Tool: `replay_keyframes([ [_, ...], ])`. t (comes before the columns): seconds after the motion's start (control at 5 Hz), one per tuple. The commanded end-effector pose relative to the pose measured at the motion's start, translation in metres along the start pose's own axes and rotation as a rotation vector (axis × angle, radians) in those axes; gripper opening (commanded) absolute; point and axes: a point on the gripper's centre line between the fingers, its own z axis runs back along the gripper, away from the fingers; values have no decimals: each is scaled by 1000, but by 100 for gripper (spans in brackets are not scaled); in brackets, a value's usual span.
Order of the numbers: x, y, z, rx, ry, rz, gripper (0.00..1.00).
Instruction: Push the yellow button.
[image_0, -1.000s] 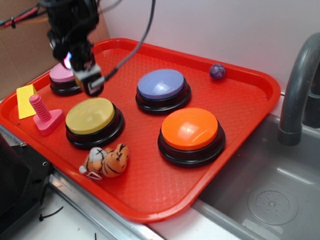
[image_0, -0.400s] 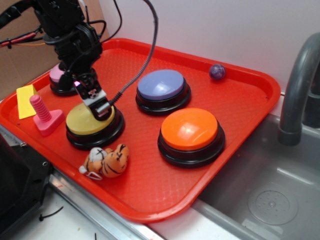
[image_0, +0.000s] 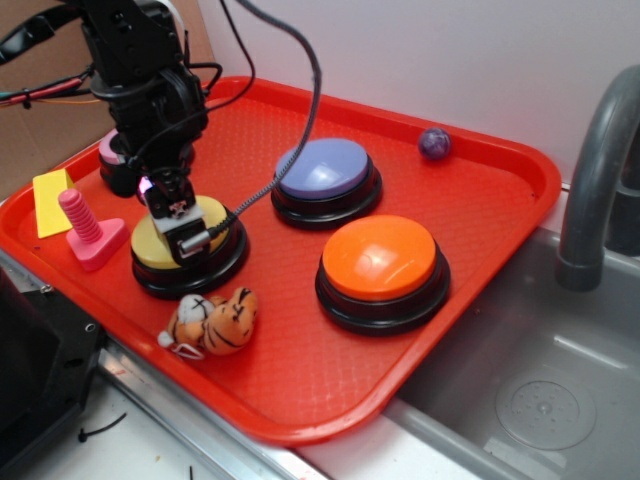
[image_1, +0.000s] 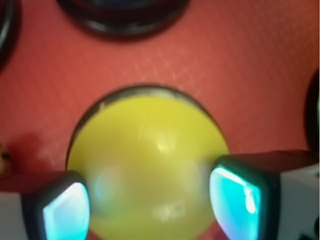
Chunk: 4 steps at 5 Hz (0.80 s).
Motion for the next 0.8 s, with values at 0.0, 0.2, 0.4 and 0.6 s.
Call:
replay_keyframes([
  [0.0, 15, 4, 30, 21, 11, 51, 100],
  [0.2, 17, 7, 37, 1, 22, 75, 100],
  [0.4, 16, 11, 46, 4, 18, 99, 100],
  [0.6, 15, 13, 54, -16, 28, 118, 100],
])
